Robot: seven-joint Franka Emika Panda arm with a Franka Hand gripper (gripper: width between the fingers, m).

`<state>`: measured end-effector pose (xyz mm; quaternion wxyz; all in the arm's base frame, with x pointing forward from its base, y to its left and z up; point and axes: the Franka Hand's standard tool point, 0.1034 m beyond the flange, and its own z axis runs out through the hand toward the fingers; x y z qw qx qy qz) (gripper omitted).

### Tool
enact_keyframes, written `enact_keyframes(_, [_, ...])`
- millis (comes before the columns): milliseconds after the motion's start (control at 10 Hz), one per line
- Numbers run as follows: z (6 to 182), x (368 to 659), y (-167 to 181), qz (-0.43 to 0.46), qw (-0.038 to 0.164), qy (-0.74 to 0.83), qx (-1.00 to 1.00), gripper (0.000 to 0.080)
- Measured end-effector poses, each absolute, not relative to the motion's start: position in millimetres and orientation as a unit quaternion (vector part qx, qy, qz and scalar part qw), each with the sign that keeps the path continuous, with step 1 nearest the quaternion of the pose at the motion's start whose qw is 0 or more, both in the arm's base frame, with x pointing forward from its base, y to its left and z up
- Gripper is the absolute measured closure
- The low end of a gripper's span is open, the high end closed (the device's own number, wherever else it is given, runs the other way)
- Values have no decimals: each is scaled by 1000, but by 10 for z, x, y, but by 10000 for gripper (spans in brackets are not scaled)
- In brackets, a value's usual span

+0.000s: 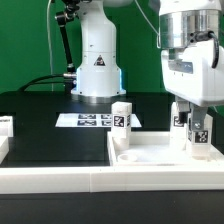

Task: Assemble square table

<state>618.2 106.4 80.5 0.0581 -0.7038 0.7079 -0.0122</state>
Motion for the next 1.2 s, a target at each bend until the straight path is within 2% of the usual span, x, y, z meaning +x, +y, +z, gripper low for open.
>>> enact_keyframes(100, [802, 6177, 1092, -13, 58, 699, -713, 184])
enact_keyframes(200, [806, 6181, 1099, -17, 55, 660, -749, 159])
enact_keyframes(500, [778, 6159, 1168, -24, 48, 559, -827, 151])
enact_keyframes(1200, [783, 6183, 1068, -42, 27, 327, -944, 150])
